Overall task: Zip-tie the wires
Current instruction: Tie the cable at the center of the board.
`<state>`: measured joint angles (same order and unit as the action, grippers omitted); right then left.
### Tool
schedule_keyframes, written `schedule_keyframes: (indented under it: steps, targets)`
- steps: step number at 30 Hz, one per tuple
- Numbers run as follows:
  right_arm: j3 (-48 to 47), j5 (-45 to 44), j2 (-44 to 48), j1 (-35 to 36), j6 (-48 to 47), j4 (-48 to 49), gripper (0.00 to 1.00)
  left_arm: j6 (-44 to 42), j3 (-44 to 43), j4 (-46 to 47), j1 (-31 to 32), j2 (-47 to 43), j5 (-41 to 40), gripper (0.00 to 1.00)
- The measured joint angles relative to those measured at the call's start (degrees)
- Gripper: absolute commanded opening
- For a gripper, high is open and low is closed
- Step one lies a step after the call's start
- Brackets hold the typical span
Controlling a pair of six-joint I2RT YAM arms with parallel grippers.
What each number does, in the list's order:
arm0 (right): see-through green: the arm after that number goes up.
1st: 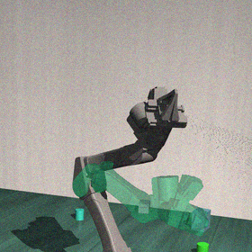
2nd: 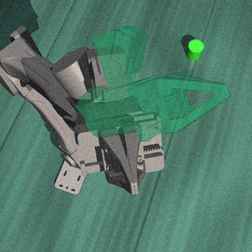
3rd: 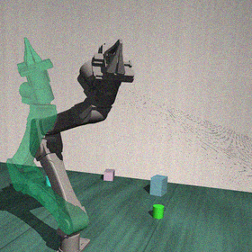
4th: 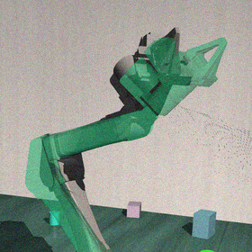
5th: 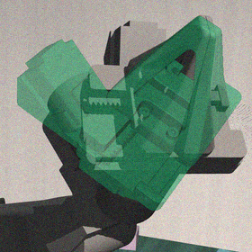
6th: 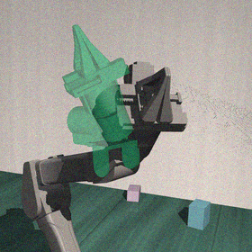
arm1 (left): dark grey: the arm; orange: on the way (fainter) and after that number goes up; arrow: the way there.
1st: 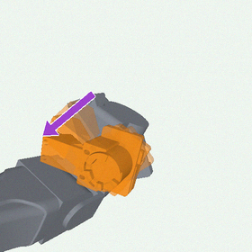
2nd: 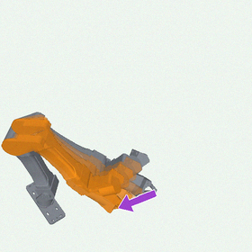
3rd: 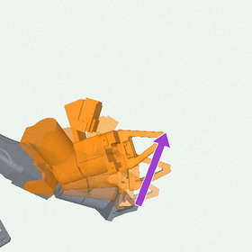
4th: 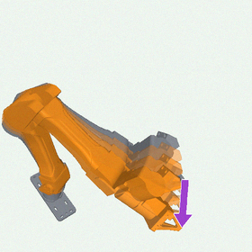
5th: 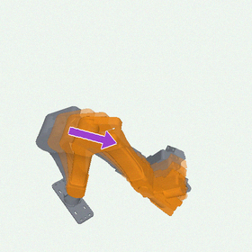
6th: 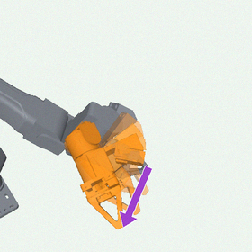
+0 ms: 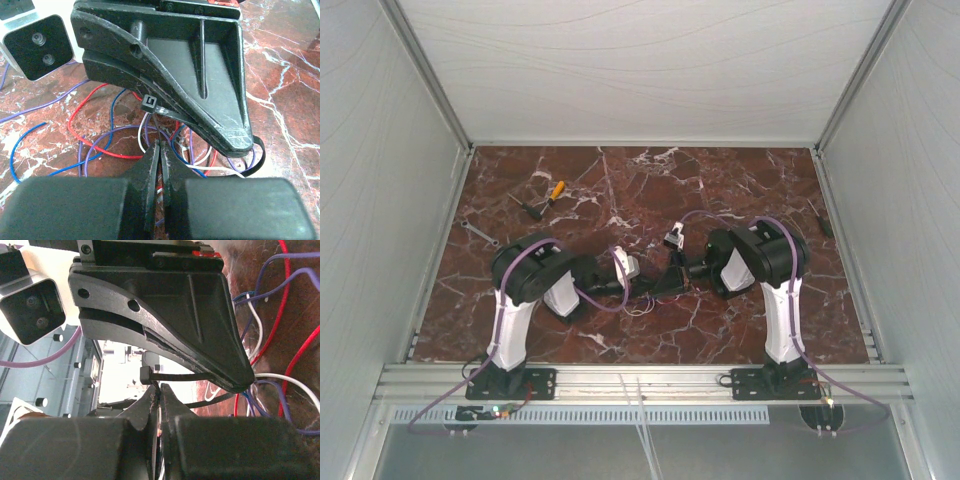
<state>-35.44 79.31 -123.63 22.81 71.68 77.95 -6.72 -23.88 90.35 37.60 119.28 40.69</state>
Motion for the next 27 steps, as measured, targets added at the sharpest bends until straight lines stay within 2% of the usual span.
schedule_keyframes:
  steps: [27]
  targets:
    - [1.46,-1.68,-0.22,0.76,12.31,3.45,0.00,-1.44,0.96,-0.04,1.20,-0.90,-1.57,0.00]
